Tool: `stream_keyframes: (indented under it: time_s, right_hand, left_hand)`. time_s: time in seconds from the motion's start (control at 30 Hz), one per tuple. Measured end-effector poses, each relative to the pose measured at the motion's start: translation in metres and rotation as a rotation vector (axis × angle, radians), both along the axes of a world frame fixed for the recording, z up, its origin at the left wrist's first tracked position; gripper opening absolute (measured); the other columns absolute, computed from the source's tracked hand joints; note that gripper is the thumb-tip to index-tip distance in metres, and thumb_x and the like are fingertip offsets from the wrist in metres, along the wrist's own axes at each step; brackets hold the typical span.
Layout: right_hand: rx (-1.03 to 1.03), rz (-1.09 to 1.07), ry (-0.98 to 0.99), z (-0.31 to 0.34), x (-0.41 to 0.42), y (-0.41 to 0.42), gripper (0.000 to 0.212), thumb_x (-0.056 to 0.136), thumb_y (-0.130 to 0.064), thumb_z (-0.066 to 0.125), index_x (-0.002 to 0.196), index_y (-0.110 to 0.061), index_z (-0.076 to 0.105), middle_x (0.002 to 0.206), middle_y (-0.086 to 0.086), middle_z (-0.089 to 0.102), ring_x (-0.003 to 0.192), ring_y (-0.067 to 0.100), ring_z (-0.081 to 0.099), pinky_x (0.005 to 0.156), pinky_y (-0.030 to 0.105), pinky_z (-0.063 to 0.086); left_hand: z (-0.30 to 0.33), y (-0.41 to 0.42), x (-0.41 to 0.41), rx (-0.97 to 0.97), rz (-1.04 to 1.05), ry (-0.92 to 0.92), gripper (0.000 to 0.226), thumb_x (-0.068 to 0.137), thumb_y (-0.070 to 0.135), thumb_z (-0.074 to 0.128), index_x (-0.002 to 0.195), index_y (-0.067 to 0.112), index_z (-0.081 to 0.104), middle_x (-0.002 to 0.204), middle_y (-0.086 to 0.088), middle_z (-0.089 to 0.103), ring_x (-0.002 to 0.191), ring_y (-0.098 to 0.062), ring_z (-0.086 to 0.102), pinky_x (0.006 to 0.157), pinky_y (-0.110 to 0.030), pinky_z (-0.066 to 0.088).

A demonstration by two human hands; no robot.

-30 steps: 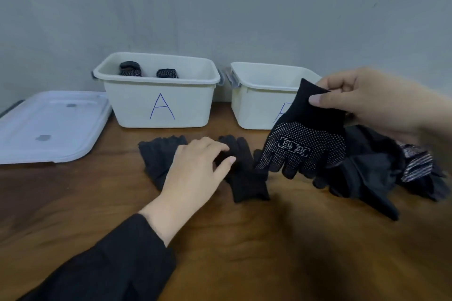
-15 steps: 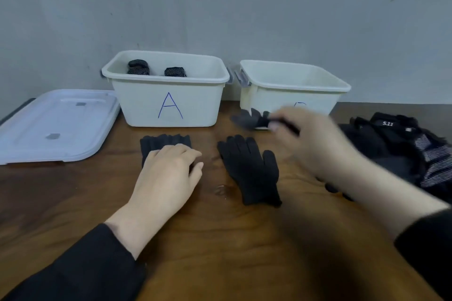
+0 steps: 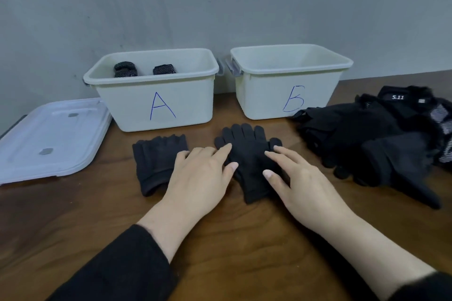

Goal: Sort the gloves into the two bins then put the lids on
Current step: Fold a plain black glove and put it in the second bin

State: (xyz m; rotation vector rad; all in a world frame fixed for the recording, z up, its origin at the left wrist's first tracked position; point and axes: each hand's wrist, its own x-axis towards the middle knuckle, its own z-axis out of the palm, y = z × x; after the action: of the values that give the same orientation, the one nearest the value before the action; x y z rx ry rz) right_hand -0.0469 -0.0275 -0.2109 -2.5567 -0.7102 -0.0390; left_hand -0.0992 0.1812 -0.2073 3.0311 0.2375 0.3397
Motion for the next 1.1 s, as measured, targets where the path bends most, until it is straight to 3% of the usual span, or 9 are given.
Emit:
stream_keyframes:
  time_s: [0.13, 0.47, 0.67, 0.8, 0.93, 1.1]
  right_hand:
    - [-0.082, 0.036, 0.02, 0.004, 0.0, 0.004, 0.048, 0.104, -0.05, 0.04, 0.151, -0.039, 0.041, 0.163, -0.021, 0.024, 0.147, 0.009, 0.031, 0.119, 0.026, 0.02]
    - [-0.036, 0.046, 0.057, -0.005, 0.006, 0.014, 0.047, 0.105, -0.046, 0.043, 0.149, -0.031, 0.047, 0.162, -0.021, 0.027, 0.149, 0.013, 0.031, 0.118, 0.033, 0.034]
    - [-0.009, -0.042, 0.013, -0.001, 0.0, 0.011, 0.049, 0.103, -0.048, 0.046, 0.149, -0.033, 0.045, 0.164, -0.015, 0.025, 0.145, 0.016, 0.038, 0.119, 0.038, 0.033]
    - [-0.076, -0.035, 0.01, -0.001, -0.003, 0.01, 0.052, 0.104, -0.048, 0.042, 0.153, -0.031, 0.041, 0.165, -0.016, 0.022, 0.148, 0.013, 0.03, 0.121, 0.032, 0.024]
    - [-0.075, -0.007, 0.028, -0.006, 0.0, 0.013, 0.051, 0.105, -0.046, 0.04, 0.152, -0.027, 0.042, 0.165, -0.018, 0.02, 0.15, 0.016, 0.03, 0.116, 0.03, 0.035]
    - [-0.061, 0.038, -0.001, -0.003, -0.001, 0.02, 0.049, 0.106, -0.044, 0.042, 0.151, -0.025, 0.045, 0.164, -0.021, 0.022, 0.144, 0.004, 0.036, 0.108, 0.022, 0.037]
  left_hand:
    - [-0.006, -0.006, 0.013, -0.019, 0.01, 0.049, 0.055, 0.102, 0.059, 0.021, 0.151, 0.039, 0.034, 0.142, 0.006, 0.048, 0.132, -0.017, 0.042, 0.11, -0.042, 0.027]
    - [-0.006, -0.006, 0.013, 0.002, -0.006, 0.091, 0.059, 0.102, 0.057, 0.025, 0.15, 0.025, 0.04, 0.144, 0.01, 0.04, 0.133, -0.015, 0.038, 0.113, -0.043, 0.026]
    - [-0.008, -0.009, 0.009, -0.048, 0.018, 0.121, 0.058, 0.101, 0.061, 0.018, 0.155, 0.041, 0.02, 0.157, 0.002, 0.032, 0.146, -0.018, 0.025, 0.12, -0.051, 0.016]
    - [-0.007, -0.014, 0.016, -0.096, 0.005, 0.123, 0.058, 0.102, 0.059, 0.016, 0.154, 0.037, 0.028, 0.16, 0.004, 0.028, 0.148, -0.018, 0.02, 0.12, -0.053, 0.014]
    - [-0.008, -0.017, 0.02, -0.116, -0.013, 0.126, 0.058, 0.103, 0.056, 0.018, 0.154, 0.03, 0.031, 0.159, 0.005, 0.028, 0.147, -0.018, 0.02, 0.12, -0.053, 0.014]
    - [-0.005, -0.009, 0.01, -0.054, 0.019, 0.052, 0.058, 0.103, 0.055, 0.019, 0.15, 0.026, 0.038, 0.155, 0.005, 0.034, 0.144, -0.018, 0.027, 0.119, -0.053, 0.015]
